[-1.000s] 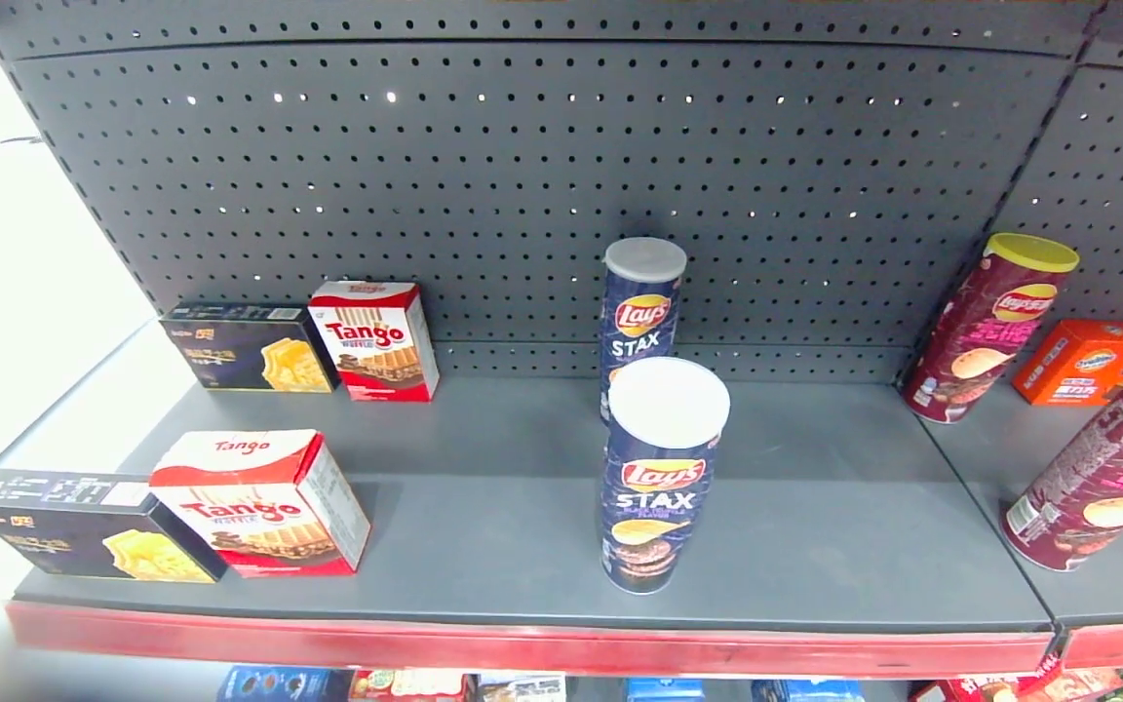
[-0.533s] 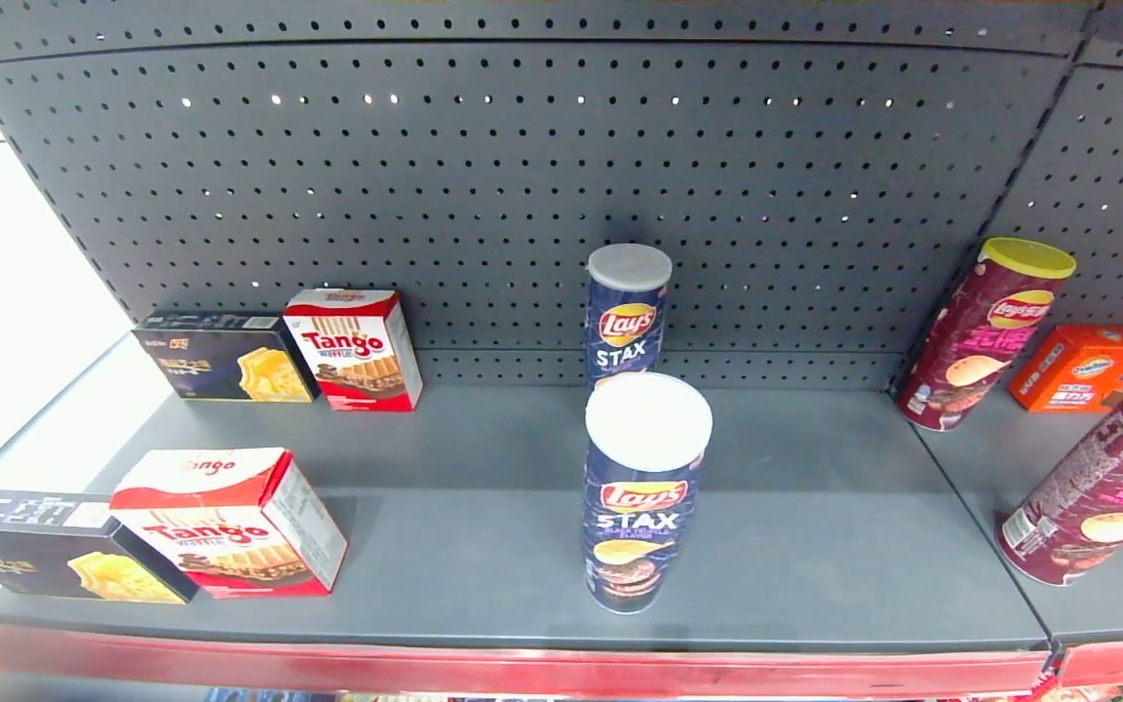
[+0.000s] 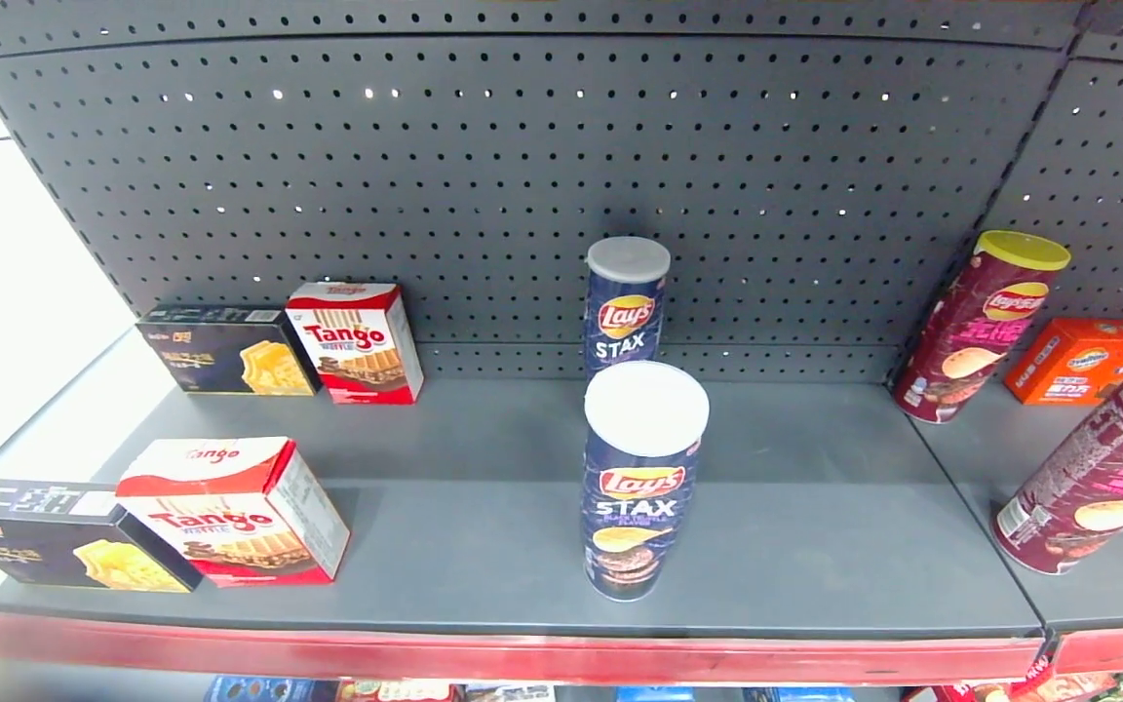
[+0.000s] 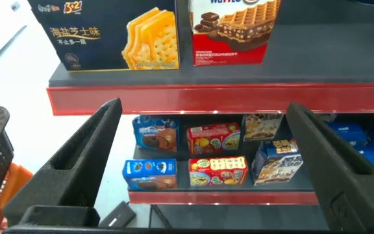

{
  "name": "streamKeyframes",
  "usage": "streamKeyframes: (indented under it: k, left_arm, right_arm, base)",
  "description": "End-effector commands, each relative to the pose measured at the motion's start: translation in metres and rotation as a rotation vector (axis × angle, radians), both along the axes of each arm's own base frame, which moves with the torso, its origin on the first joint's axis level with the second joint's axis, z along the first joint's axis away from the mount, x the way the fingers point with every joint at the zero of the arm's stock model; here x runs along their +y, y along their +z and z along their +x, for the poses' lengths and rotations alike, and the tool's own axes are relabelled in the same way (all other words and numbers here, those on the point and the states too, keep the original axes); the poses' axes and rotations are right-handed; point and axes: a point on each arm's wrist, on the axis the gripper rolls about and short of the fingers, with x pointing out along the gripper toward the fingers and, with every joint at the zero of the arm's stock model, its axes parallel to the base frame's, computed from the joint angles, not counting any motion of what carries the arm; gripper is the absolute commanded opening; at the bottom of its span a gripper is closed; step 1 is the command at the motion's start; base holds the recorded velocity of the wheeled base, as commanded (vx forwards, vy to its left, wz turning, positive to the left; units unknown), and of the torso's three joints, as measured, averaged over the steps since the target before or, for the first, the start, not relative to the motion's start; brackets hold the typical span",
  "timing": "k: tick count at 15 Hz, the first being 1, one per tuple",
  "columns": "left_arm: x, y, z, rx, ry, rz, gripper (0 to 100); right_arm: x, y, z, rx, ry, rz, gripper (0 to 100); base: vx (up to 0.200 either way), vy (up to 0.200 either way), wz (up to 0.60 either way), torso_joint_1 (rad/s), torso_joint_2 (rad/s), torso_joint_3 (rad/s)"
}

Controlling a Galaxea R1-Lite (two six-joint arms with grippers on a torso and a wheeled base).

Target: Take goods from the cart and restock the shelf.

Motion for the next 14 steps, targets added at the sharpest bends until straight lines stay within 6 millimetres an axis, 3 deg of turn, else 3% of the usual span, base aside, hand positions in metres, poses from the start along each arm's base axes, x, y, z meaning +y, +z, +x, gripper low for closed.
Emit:
streamKeyframes:
  k: [1, 2, 14]
  left_arm:
    - [0.0, 0.0, 0.0, 0.0, -0.001, 0.0, 100]
    - [0.0, 0.0, 0.0, 0.0, 0.001, -0.002, 100]
    - [-0.0001, 0.0, 0.0, 0.0, -0.002, -0.001, 100]
  right_arm:
    - [0.0, 0.0002, 0.0002, 0.0, 0.0, 0.0, 100]
    - [0.0, 0.0001, 0.0002, 0.002, 0.0, 0.0, 100]
    - [0.0, 0.0002, 0.0002, 0.0, 0.0, 0.0, 100]
  base:
    - [-0.2, 0.0, 0.0, 0.002, 0.02, -0.002]
    - [-0.2, 0.0, 0.0, 0.007, 0.0, 0.007]
    - [0.0, 0.0, 0.0, 0.0, 0.0, 0.0]
